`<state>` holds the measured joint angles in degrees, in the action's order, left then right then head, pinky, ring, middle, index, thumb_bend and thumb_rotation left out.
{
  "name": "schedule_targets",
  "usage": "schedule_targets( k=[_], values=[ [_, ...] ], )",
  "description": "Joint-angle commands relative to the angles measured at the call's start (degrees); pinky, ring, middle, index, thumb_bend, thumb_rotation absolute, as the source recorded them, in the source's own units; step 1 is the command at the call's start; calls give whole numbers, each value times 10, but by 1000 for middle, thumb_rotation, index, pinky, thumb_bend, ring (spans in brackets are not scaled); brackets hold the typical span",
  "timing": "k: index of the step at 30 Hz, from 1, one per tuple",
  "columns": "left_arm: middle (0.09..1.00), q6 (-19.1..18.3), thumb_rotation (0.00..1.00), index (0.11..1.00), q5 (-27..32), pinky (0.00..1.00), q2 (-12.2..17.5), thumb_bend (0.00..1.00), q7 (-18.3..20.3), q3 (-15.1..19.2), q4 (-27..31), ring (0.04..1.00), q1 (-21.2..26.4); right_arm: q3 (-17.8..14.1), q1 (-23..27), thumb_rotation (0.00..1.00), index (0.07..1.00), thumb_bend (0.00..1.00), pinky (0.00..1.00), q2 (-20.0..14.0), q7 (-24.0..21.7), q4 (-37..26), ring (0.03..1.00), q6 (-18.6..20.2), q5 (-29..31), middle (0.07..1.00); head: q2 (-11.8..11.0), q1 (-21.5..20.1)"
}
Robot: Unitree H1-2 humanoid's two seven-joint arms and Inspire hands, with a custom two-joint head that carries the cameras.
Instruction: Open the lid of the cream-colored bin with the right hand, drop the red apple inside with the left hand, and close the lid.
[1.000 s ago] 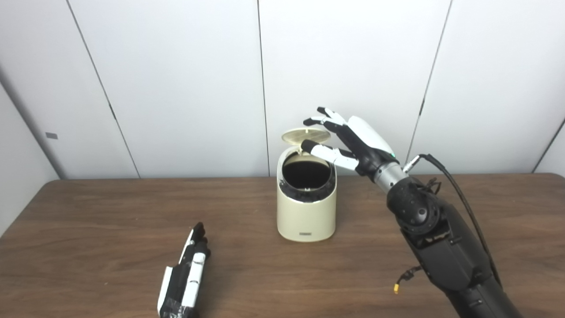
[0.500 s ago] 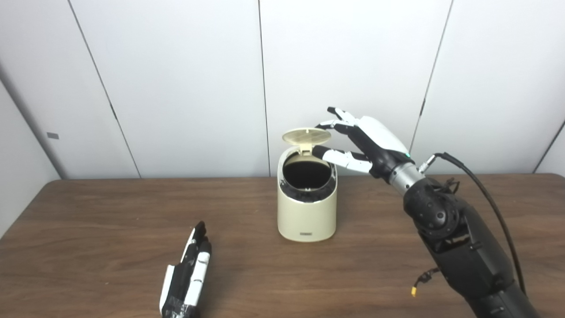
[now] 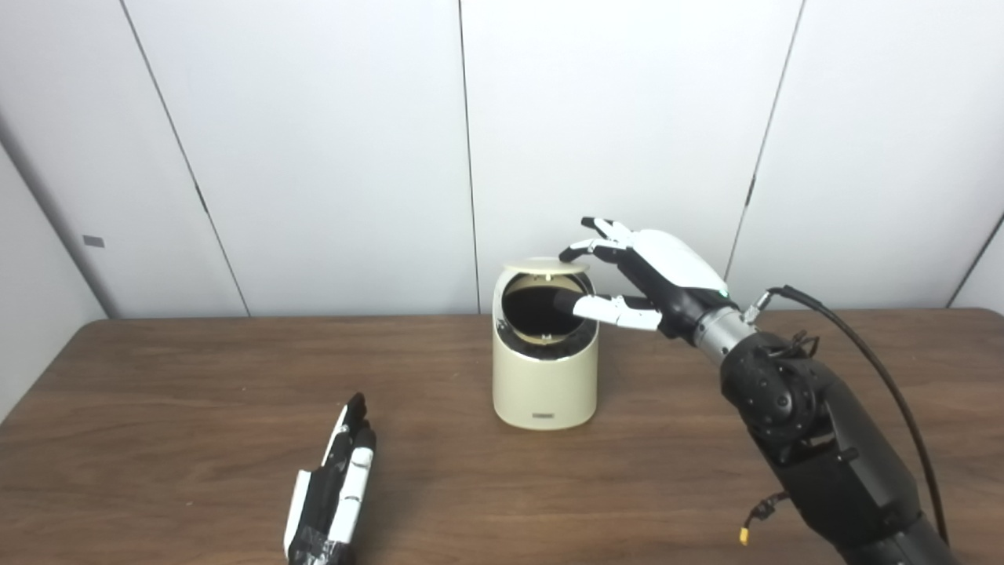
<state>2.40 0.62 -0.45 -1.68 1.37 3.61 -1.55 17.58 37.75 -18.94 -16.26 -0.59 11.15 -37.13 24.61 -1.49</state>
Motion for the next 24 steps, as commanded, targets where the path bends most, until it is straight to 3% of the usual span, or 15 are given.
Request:
schedule_targets(
  k=[1, 24],
  values=[
    [1000, -5, 814, 1000, -4, 1000, -5, 523, -1, -6, -30, 1000, -16, 4, 22, 1000, 782, 599, 973, -3, 2, -17, 1000, -15, -12, 971, 0, 0],
    [1000, 0, 818, 1000, -14, 1000, -10, 535, -8, -6, -29, 1000, -17, 34, 2, 1000, 769, 565, 1000, -19, -10, -30, 1000, -38, -87, 961, 8, 5]
  ],
)
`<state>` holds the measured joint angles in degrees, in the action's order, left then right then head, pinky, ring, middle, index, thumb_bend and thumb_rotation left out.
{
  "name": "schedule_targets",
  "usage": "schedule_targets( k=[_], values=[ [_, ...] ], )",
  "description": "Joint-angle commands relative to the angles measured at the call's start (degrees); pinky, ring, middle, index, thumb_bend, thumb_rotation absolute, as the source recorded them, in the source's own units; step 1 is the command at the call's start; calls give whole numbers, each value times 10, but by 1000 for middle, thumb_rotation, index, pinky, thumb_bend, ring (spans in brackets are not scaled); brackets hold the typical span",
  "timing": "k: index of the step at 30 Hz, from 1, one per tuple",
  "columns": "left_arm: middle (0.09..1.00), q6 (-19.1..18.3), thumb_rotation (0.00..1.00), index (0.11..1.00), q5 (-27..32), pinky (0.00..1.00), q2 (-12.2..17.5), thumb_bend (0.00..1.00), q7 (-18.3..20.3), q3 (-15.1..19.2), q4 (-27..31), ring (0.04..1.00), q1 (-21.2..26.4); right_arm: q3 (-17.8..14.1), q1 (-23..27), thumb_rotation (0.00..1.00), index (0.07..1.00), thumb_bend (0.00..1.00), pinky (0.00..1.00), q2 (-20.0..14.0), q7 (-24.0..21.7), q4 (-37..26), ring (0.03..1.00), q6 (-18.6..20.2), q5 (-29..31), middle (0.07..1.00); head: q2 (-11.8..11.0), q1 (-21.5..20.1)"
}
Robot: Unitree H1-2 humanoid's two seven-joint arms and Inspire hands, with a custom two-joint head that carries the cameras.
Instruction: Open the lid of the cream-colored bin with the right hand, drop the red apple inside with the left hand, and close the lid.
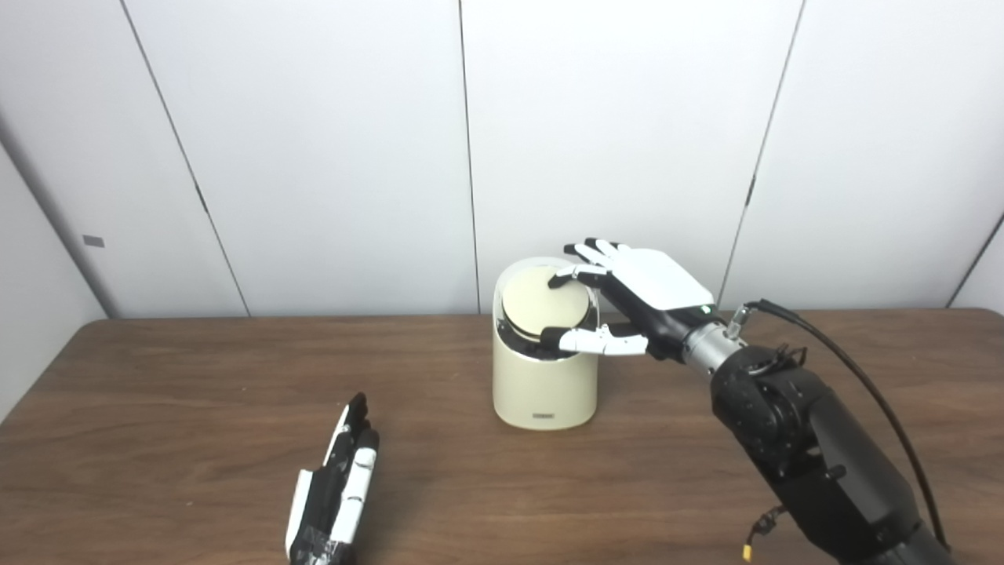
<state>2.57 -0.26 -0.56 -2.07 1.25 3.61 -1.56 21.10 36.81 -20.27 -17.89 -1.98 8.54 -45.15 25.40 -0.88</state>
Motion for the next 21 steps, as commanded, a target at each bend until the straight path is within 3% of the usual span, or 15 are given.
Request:
schedule_targets(
  k=[1, 21],
  values=[
    [1000, -2, 819, 1000, -8, 1000, -9, 532, -6, -5, -29, 1000, -17, -2, 10, 1000, 770, 566, 1000, -7, 5, -18, 1000, -13, -10, 964, 1, -1],
    [1000, 5, 838, 1000, -18, 997, -14, 528, -11, -8, -32, 1000, -15, 3, -30, 1000, 768, 595, 1000, -12, 3, -37, 1000, -44, -56, 992, 4, 2]
  ],
)
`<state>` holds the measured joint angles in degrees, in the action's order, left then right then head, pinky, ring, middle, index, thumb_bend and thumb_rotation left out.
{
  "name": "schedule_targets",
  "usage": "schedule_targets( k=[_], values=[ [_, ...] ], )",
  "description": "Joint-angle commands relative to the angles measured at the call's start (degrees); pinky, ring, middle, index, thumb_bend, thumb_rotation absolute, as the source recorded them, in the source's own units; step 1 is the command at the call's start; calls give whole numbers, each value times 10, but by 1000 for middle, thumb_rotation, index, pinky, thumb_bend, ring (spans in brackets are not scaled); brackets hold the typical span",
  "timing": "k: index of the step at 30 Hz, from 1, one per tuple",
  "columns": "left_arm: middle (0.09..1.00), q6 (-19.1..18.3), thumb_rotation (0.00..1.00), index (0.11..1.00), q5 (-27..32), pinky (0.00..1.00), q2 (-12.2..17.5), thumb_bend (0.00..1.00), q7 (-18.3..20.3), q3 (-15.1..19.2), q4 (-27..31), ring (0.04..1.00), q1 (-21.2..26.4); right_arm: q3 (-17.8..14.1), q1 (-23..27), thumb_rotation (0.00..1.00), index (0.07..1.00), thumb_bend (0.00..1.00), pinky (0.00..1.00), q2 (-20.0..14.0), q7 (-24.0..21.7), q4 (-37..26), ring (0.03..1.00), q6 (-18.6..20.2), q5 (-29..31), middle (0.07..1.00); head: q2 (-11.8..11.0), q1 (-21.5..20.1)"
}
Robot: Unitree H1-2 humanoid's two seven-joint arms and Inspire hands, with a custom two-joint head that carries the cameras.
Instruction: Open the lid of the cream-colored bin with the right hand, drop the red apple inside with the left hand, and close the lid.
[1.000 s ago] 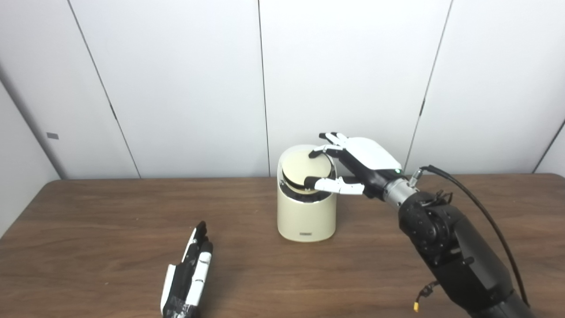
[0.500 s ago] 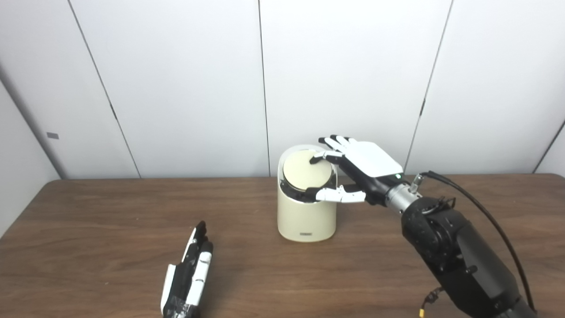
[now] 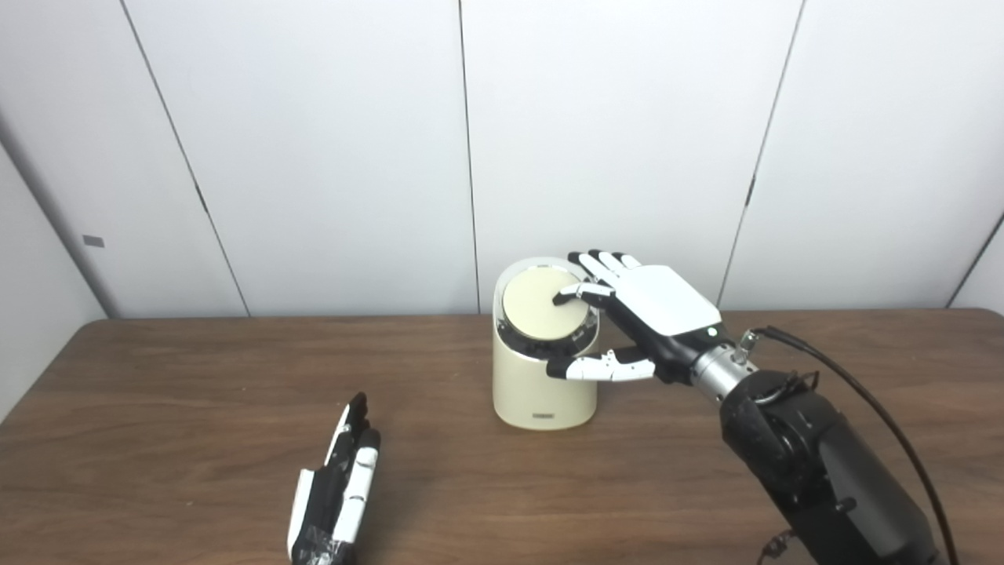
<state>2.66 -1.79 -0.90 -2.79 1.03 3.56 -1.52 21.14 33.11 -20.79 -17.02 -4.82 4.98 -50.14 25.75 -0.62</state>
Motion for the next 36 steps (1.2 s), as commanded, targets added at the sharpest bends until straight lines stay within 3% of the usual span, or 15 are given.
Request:
schedule_targets(
  k=[1, 36],
  values=[
    [1000, 5, 841, 1000, -2, 999, -11, 525, -4, -6, -32, 1000, -15, 4, 7, 1000, 770, 593, 1000, -6, -6, -8, 1000, -11, -7, 993, 0, 0],
    [1000, -6, 844, 1000, -11, 1000, -16, 545, -7, -5, -28, 1000, -14, 30, 0, 1000, 776, 587, 1000, -12, -23, -13, 1000, -22, -40, 992, 6, 5]
  ],
)
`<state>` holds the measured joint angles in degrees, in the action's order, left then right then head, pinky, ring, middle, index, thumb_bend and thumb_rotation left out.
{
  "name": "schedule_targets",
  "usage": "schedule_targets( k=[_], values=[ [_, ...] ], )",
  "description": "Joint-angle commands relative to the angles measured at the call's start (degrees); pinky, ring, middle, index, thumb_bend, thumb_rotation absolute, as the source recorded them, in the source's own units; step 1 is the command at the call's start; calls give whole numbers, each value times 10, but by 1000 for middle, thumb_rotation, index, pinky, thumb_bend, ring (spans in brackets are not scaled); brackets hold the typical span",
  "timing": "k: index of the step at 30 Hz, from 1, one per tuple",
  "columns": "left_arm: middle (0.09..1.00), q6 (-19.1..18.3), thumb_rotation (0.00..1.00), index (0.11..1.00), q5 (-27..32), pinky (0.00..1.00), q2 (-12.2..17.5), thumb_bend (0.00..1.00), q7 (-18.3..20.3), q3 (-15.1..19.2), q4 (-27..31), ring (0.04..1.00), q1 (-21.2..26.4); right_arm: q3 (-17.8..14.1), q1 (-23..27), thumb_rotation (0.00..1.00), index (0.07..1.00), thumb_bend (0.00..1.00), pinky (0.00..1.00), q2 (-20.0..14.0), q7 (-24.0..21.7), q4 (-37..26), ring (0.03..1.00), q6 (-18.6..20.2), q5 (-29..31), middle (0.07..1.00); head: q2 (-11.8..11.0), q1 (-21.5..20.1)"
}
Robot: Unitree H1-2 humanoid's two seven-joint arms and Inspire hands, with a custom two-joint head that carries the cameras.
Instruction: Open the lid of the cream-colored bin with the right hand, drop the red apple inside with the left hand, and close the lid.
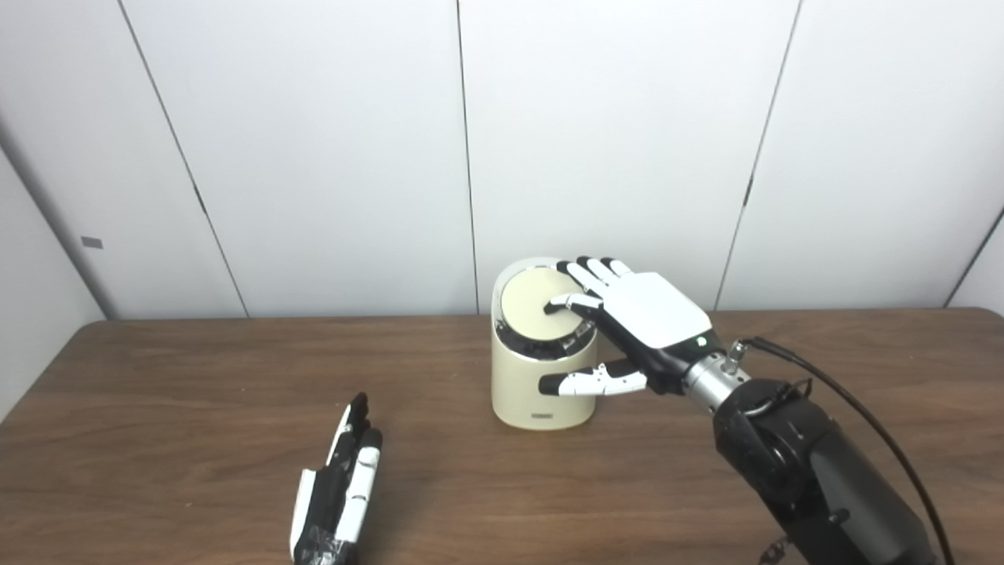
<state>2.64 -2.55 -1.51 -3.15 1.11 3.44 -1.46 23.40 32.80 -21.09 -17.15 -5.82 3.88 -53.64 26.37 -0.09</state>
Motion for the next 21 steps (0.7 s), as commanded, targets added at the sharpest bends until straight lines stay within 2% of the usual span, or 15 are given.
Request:
schedule_targets(
  k=[1, 13, 21],
  values=[
    [1000, -3, 844, 1000, -2, 1000, -10, 546, -3, -6, -27, 1000, -14, 7, 4, 1000, 776, 587, 1000, -9, -22, -1, 1000, -11, -4, 992, 1, -1],
    [1000, -2, 839, 1000, 2, 996, -14, 537, -3, -9, -25, 1000, -14, 12, 23, 1000, 727, 597, 1000, -9, -58, 26, 1000, 8, -12, 975, 2, 3],
    [1000, -9, 831, 1000, 1, 994, -17, 543, -7, -10, -20, 998, -14, 12, 23, 1000, 753, 597, 1000, -6, -49, 33, 1000, 5, -9, 970, 2, 5]
  ],
)
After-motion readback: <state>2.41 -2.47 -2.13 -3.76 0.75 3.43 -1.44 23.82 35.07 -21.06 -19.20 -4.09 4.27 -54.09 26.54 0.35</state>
